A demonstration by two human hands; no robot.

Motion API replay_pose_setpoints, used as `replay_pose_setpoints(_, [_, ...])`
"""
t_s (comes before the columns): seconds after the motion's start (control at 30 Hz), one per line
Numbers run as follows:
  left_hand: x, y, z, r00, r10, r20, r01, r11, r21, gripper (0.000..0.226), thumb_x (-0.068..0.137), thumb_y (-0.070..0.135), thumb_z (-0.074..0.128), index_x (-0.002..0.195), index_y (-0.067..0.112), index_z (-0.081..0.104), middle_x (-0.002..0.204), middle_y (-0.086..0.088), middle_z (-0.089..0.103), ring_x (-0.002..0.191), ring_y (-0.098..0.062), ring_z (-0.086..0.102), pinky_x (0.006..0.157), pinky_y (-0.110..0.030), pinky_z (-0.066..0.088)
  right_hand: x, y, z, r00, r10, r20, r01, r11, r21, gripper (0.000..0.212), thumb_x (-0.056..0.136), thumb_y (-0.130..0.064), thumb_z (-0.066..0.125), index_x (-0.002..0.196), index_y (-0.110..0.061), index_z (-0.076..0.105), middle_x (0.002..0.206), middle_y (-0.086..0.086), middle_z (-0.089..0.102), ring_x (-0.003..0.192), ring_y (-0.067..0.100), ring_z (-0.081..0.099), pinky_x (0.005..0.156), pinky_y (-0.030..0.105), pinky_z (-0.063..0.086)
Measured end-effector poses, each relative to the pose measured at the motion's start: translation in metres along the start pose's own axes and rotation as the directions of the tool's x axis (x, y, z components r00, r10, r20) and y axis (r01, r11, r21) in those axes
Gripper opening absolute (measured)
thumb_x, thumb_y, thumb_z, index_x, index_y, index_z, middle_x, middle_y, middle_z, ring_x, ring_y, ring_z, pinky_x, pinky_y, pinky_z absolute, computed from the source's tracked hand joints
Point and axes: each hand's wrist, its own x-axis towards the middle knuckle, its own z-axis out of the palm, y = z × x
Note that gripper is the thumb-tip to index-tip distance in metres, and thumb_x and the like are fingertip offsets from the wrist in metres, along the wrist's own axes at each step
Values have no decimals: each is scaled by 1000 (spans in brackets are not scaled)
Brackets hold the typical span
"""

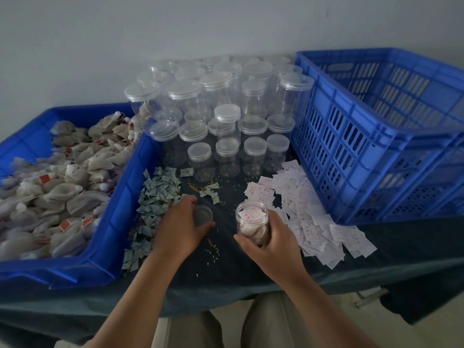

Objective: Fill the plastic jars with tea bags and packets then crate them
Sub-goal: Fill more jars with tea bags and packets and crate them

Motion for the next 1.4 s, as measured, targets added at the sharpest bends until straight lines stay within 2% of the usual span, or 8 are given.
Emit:
replay_pose_setpoints(0.1, [2,4,3,1000,5,-10,-6,993,-115,92,70,52,94,146,29,48,133,4,53,120,-16,54,94,-33,47,0,-2,0,1000,-5,9,5,1000,-2,50,75,-66,83,111,-42,58,106,-28,69,94,-2,70,71,13,54])
replay_pose_setpoints(0.2, [7,16,1,999,17,37,-5,950,-314,52,70,47,95,114,38,68,118,12,58,105,-7,60,80,-22,48,1,-3,0,999,-10,36,11,1000,-9,54,73,-66,84,114,-44,57,108,-29,69,97,-4,70,74,12,54])
replay_pose_setpoints(0.5, [-11,67,-17,930,278,240,62,526,-848,26,90,42,68,115,43,76,118,16,73,111,0,69,90,-22,56,3,-2,0,993,-73,97,77,996,-37,54,74,-68,85,115,-43,59,100,-23,70,89,3,70,71,16,53])
replay_pose_setpoints(0.67, [-25,80,-24,880,381,283,-243,873,-422,67,82,84,59,140,54,48,134,34,53,122,8,56,99,-28,52,2,3,2,990,-86,113,94,993,-66,40,77,-56,83,105,-47,56,91,-25,67,78,3,67,60,11,47])
replay_pose_setpoints(0.8, [-39,96,-17,876,460,144,-468,883,25,83,76,92,52,140,40,41,137,21,49,123,-6,51,93,-29,49,4,7,5,990,-64,129,69,997,-35,25,81,-41,69,99,-45,52,88,-20,67,77,7,66,60,13,48])
replay_pose_setpoints(1.13, [-21,84,-13,769,603,213,-284,621,-731,11,98,25,76,93,14,77,122,7,75,121,-16,68,105,-39,53,4,3,-10,967,-158,200,130,980,147,31,78,-54,87,96,-55,62,64,-20,63,52,1,57,51,7,35])
replay_pose_setpoints(1.27, [-17,74,-27,857,438,273,-214,782,-585,66,83,58,82,142,49,54,134,28,56,125,4,55,96,-13,48,9,0,-10,980,-109,165,71,973,220,37,86,-55,85,113,-37,68,84,-6,73,66,14,67,57,19,50])
replay_pose_setpoints(1.4, [-38,95,-17,954,200,223,-48,839,-543,66,68,84,71,127,61,53,123,35,58,111,16,55,88,-18,53,4,0,-5,982,-74,173,63,996,70,36,78,-45,84,106,-48,61,71,-16,65,55,8,57,48,13,39])
